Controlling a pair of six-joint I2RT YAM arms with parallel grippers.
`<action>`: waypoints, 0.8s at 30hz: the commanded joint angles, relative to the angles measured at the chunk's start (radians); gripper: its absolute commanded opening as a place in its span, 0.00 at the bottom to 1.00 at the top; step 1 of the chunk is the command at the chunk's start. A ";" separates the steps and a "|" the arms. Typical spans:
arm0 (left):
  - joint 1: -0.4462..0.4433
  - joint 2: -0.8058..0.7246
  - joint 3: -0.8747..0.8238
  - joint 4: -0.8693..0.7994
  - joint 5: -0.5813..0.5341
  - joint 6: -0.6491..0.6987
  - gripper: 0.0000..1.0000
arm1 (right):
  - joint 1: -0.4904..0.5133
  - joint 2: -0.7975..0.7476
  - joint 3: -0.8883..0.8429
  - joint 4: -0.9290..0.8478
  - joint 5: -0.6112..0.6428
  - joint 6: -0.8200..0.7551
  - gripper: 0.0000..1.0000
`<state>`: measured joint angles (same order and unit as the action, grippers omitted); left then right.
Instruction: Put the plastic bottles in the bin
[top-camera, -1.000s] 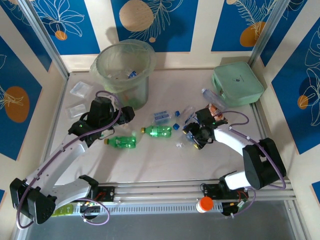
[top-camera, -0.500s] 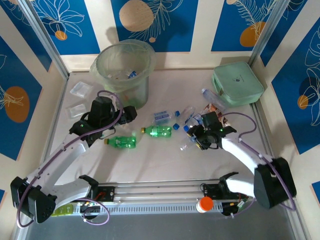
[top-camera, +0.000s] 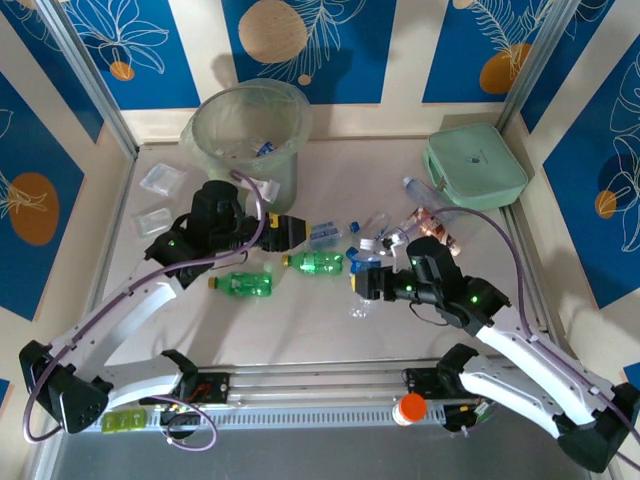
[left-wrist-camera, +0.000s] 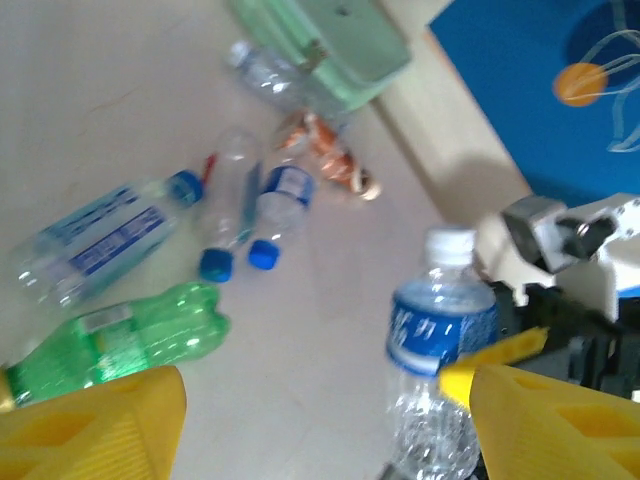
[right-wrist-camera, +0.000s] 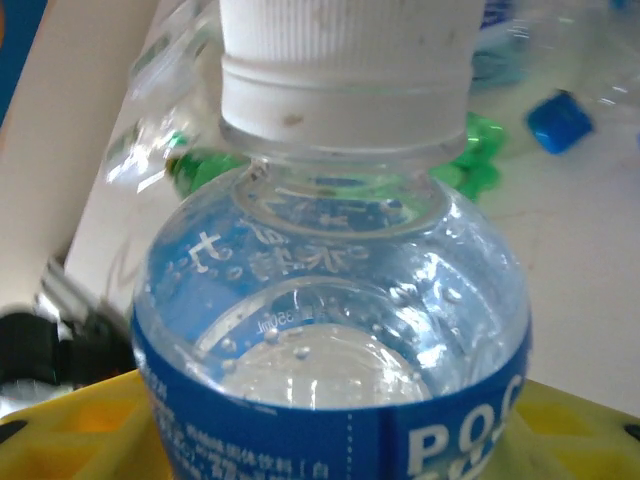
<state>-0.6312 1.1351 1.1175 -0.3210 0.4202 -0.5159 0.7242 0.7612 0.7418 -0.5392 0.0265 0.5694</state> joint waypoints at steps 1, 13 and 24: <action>-0.020 0.032 0.056 0.076 0.106 0.042 0.73 | 0.069 -0.005 0.045 -0.043 0.039 -0.165 0.59; -0.168 0.140 0.021 0.227 0.067 0.059 0.72 | 0.132 0.030 0.088 0.000 -0.032 -0.201 0.59; -0.181 0.182 -0.066 0.409 0.201 -0.023 0.56 | 0.130 0.012 0.093 0.008 -0.059 -0.182 0.57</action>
<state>-0.7998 1.3018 1.0637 -0.0048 0.5446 -0.5179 0.8509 0.7948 0.8013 -0.5430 -0.0025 0.3923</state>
